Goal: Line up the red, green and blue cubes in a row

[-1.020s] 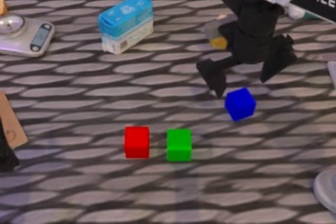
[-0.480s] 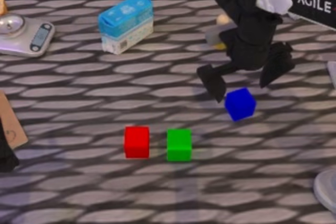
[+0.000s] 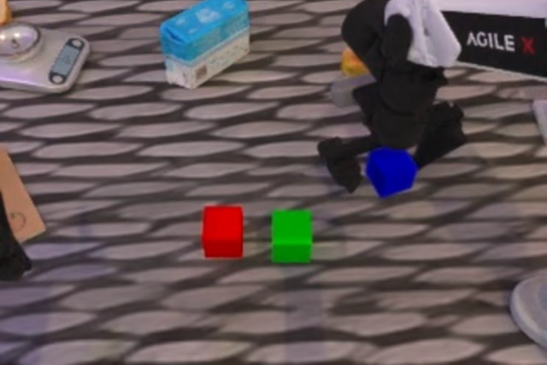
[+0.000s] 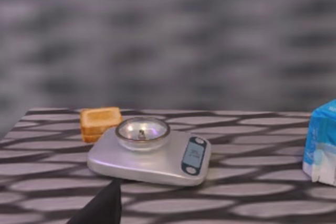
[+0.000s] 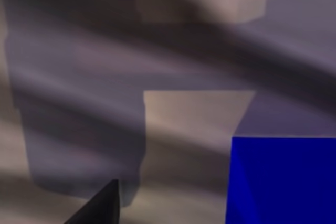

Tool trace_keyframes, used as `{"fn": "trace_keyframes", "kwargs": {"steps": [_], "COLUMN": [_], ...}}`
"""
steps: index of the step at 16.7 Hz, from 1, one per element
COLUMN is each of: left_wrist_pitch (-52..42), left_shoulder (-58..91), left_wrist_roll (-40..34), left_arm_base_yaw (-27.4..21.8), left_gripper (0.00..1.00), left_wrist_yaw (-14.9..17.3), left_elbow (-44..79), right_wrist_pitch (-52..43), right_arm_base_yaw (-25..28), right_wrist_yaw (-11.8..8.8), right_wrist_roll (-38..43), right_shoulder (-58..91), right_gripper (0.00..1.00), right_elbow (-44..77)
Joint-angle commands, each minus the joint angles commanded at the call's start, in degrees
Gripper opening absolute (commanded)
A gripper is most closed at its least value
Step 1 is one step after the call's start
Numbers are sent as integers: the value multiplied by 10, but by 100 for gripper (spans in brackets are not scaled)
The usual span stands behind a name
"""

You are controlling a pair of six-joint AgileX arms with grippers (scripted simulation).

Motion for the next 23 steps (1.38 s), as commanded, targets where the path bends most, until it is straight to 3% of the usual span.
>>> {"fn": "trace_keyframes", "kwargs": {"steps": [2, 15, 23], "left_wrist_pitch": [0, 0, 0], "left_shoulder": [0, 0, 0], "left_wrist_roll": [0, 0, 0], "left_arm_base_yaw": [0, 0, 0], "left_gripper": [100, 100, 100], "left_wrist_yaw": [0, 0, 0], "left_elbow": [0, 0, 0], "right_wrist_pitch": [0, 0, 0], "right_arm_base_yaw": [0, 0, 0], "right_wrist_yaw": [0, 0, 0], "right_wrist_roll": [0, 0, 0], "right_shoulder": [0, 0, 0], "right_gripper": [100, 2, 0], "right_elbow": [0, 0, 0]}}
